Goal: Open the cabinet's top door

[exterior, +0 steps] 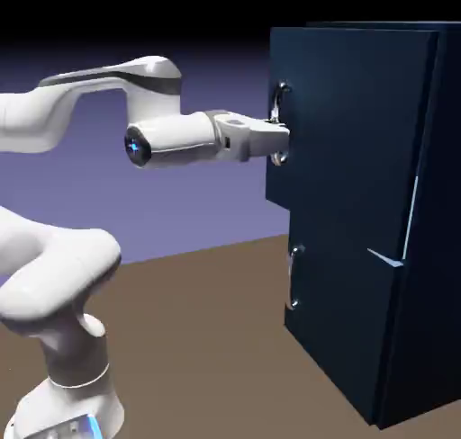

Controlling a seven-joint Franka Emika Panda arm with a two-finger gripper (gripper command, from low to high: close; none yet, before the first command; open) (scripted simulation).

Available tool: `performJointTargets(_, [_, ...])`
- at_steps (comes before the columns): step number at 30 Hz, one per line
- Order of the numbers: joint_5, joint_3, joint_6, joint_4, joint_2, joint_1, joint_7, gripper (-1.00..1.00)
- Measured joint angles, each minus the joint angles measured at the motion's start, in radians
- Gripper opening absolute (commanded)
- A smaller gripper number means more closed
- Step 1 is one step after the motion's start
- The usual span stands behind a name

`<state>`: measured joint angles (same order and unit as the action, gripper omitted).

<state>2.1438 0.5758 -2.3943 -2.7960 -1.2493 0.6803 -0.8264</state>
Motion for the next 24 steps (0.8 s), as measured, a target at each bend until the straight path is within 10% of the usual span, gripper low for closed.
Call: performJointTargets(24, [-0.826,-0.870,0.738,-0.016,0.142,-0.074,-0.106,-1.00])
